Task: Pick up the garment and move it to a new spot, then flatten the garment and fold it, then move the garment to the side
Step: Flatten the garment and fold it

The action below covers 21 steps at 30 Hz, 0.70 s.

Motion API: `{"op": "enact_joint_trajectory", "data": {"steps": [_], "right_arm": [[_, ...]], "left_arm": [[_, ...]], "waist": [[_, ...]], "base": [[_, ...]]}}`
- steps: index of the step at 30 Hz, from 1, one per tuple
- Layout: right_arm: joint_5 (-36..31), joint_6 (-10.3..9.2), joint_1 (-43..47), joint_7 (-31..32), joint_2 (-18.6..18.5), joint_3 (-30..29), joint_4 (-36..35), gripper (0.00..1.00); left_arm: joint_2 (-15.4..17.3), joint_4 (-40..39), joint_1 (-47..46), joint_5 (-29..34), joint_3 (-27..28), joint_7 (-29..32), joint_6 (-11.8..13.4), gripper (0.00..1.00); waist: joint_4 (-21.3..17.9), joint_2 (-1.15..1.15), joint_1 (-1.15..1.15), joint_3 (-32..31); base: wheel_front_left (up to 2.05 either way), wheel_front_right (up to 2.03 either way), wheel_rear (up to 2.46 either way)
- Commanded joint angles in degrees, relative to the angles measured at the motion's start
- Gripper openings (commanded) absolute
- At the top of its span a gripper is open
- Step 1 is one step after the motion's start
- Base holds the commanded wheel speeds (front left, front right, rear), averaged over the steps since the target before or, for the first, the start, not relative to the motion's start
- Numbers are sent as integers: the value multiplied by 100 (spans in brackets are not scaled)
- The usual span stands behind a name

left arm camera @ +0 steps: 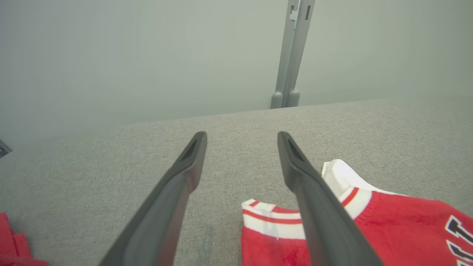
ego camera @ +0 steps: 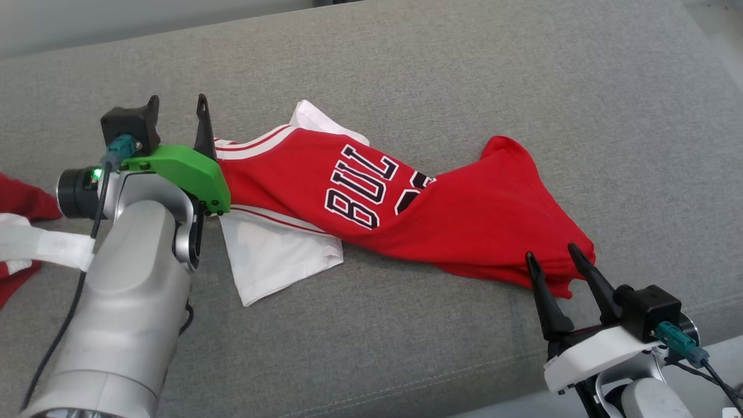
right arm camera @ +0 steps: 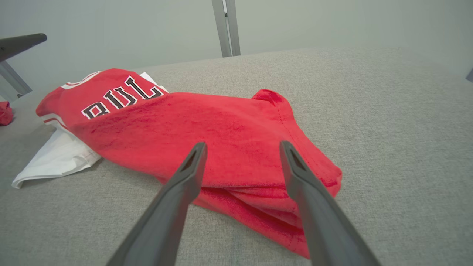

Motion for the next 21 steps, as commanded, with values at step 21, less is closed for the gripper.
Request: {"op": "enact_joint_trajectory", "data": {"steps": [21], "right_arm": [[27, -2, 253, -58, 112, -428, 193, 100]], "left_arm": [[-538, -3879, 3437, 669, 1210, -148, 31, 100]], "waist": [[876, 0, 0, -968]], "base": [[0, 0, 0]]}}
